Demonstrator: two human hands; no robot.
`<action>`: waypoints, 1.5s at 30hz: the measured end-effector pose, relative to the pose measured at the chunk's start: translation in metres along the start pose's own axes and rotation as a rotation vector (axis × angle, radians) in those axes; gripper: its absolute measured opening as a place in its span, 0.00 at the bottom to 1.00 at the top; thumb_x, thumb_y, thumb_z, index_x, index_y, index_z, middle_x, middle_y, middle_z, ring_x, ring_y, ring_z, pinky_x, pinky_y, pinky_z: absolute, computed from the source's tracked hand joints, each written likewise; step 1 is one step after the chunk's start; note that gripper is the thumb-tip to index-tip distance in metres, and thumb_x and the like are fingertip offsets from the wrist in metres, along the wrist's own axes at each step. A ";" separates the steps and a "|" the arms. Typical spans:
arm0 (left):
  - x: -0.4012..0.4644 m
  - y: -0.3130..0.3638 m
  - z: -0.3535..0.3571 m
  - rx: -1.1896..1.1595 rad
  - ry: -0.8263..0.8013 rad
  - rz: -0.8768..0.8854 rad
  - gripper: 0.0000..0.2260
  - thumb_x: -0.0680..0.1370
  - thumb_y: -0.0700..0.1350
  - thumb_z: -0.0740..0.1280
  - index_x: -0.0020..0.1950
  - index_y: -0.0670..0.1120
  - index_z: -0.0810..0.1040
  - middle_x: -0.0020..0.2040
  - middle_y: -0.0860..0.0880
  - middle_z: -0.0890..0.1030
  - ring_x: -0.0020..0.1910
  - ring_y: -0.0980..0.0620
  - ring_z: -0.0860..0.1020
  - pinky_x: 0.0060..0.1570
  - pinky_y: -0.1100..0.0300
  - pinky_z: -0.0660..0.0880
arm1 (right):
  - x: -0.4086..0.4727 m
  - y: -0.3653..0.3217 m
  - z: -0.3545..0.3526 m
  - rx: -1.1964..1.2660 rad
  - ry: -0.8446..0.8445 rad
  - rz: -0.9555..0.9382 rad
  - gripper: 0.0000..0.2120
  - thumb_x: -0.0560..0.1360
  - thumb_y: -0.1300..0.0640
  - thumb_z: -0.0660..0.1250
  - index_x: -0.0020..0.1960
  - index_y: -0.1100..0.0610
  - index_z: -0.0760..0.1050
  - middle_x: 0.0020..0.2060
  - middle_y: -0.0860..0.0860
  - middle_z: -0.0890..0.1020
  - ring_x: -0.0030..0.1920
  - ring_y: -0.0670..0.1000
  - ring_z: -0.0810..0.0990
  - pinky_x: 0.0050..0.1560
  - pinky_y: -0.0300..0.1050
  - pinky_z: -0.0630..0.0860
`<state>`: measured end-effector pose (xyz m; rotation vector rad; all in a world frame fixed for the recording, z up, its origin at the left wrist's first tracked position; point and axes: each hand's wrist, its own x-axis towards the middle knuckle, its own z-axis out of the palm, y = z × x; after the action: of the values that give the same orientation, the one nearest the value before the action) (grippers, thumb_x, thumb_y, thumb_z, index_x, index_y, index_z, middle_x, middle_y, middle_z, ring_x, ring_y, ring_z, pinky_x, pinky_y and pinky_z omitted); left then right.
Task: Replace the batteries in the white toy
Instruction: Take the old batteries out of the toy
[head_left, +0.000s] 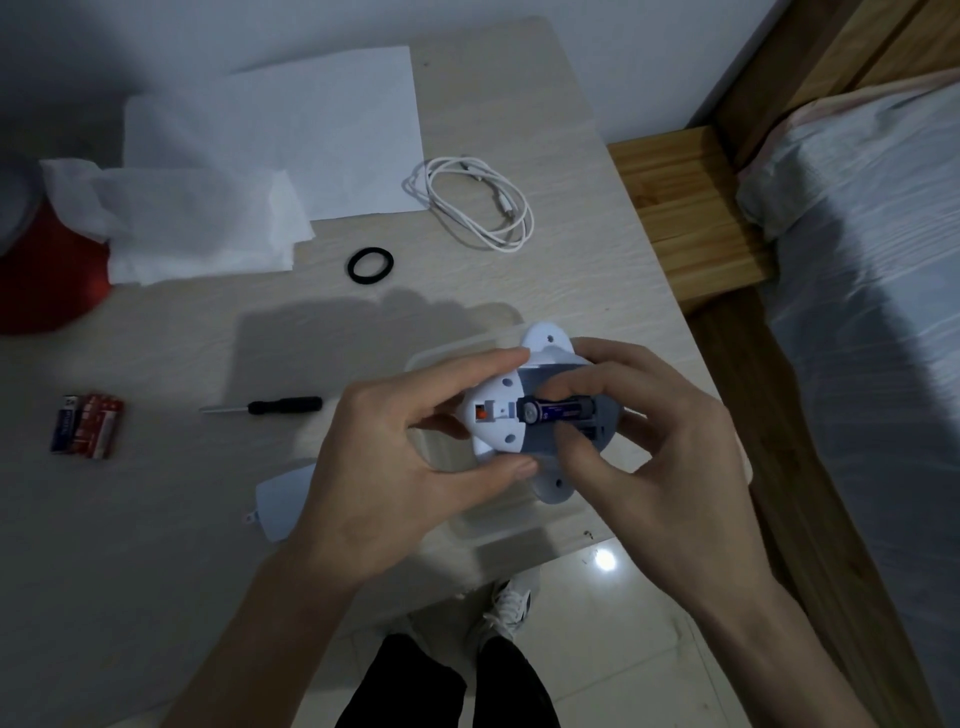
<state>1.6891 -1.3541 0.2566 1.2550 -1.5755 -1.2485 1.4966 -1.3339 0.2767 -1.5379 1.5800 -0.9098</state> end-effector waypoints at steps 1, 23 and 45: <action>0.000 -0.001 -0.001 -0.011 0.002 0.001 0.31 0.65 0.39 0.84 0.66 0.52 0.81 0.56 0.56 0.87 0.53 0.56 0.87 0.53 0.64 0.81 | 0.000 0.001 -0.001 0.013 -0.025 -0.001 0.11 0.70 0.53 0.71 0.52 0.48 0.85 0.59 0.41 0.82 0.62 0.39 0.80 0.57 0.41 0.82; -0.012 -0.014 -0.007 -0.063 0.086 0.008 0.30 0.63 0.45 0.83 0.64 0.58 0.82 0.55 0.57 0.87 0.51 0.56 0.86 0.52 0.65 0.81 | 0.007 0.011 -0.006 0.227 0.025 -0.091 0.04 0.75 0.56 0.69 0.49 0.54 0.80 0.54 0.51 0.82 0.60 0.54 0.81 0.60 0.60 0.79; -0.035 -0.033 -0.042 -0.055 0.181 0.050 0.27 0.66 0.47 0.79 0.64 0.63 0.81 0.57 0.59 0.86 0.54 0.58 0.85 0.54 0.66 0.79 | 0.005 0.055 0.033 -0.359 -0.087 -0.200 0.13 0.71 0.62 0.80 0.54 0.51 0.87 0.43 0.48 0.83 0.43 0.52 0.79 0.42 0.51 0.78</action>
<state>1.7446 -1.3312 0.2354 1.2498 -1.4245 -1.1073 1.4993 -1.3373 0.2122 -1.9874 1.6098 -0.6762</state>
